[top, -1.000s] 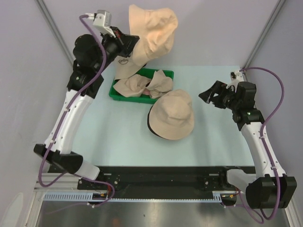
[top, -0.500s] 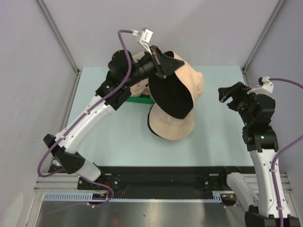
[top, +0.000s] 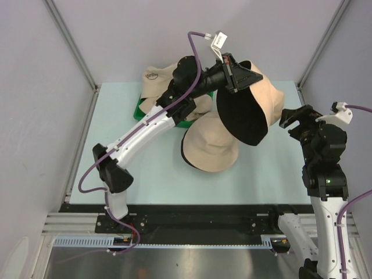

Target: Stack the hats

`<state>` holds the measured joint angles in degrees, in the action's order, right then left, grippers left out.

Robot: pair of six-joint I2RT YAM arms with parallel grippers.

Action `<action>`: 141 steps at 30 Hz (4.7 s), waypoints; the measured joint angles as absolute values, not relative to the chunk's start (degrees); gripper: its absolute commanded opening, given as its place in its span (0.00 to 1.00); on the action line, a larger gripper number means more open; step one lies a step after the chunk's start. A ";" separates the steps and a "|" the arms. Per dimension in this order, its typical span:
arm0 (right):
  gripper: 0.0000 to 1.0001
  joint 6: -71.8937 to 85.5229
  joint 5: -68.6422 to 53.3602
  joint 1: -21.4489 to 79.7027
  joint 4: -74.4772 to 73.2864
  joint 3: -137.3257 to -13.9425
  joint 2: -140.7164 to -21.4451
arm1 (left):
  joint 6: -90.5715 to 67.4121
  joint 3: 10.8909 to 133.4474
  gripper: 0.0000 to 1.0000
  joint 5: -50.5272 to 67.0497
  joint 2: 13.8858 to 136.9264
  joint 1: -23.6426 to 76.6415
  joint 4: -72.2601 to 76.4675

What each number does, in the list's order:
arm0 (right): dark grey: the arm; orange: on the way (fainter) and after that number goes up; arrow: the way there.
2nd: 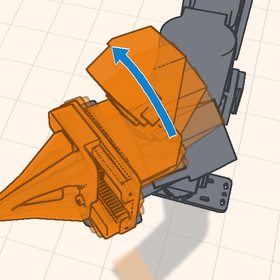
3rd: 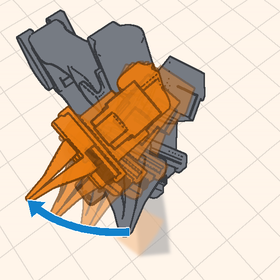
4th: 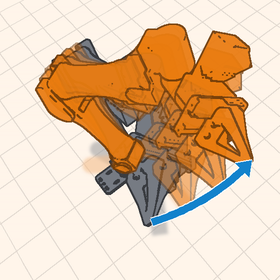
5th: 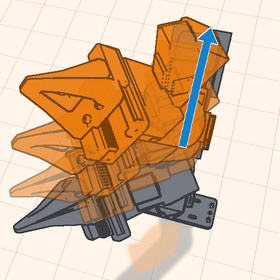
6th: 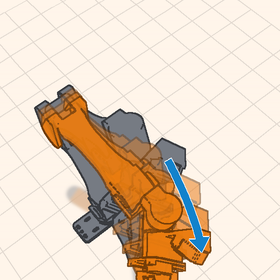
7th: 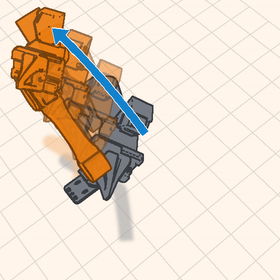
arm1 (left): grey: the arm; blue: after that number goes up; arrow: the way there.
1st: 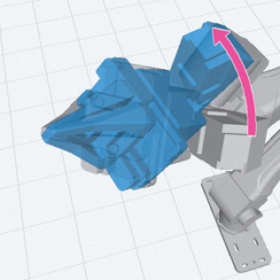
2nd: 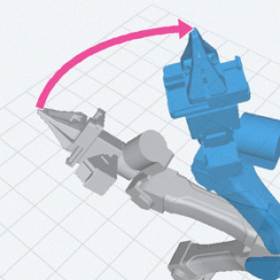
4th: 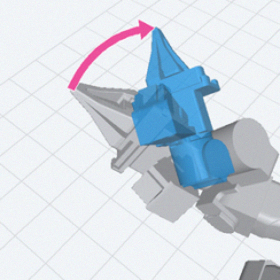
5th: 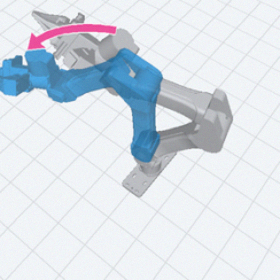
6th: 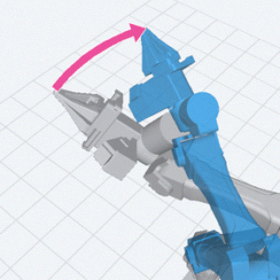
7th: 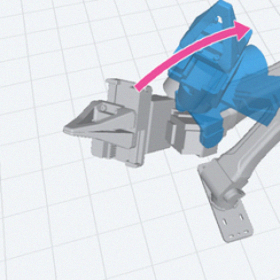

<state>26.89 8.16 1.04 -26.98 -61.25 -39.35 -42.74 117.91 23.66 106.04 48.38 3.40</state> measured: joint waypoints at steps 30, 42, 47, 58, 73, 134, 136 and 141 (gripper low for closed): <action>0.81 25.06 8.60 0.95 -28.12 -61.54 -40.12 | -46.11 130.08 0.00 36.71 122.37 48.31 6.31; 0.81 24.75 8.80 0.89 -28.86 -62.87 -40.01 | -50.72 138.30 0.00 39.31 129.45 49.12 11.09; 0.81 24.27 9.61 0.89 -28.91 -64.01 -39.99 | -52.14 138.96 0.00 39.44 129.95 50.22 14.76; 0.81 23.59 10.59 0.89 -29.78 -64.20 -38.85 | -51.40 133.14 0.00 40.34 128.09 50.13 16.38; 0.81 23.92 9.54 0.89 -28.71 -63.20 -38.63 | -40.42 80.14 0.00 37.41 92.51 34.20 10.41; 0.38 38.22 -52.18 -1.23 16.99 -28.16 -64.53 | -36.71 28.88 0.00 27.35 72.42 25.32 28.80; 0.18 39.42 -54.02 -1.23 18.96 -27.75 -66.61 | -37.54 28.05 0.00 27.33 72.16 25.32 29.78; 0.01 38.39 -56.97 -1.23 17.74 -27.92 -67.53 | -38.96 26.22 0.00 27.14 71.02 25.32 31.00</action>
<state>38.39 -56.97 -1.23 17.74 -27.92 -67.53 -38.96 26.22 27.14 71.02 25.32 31.00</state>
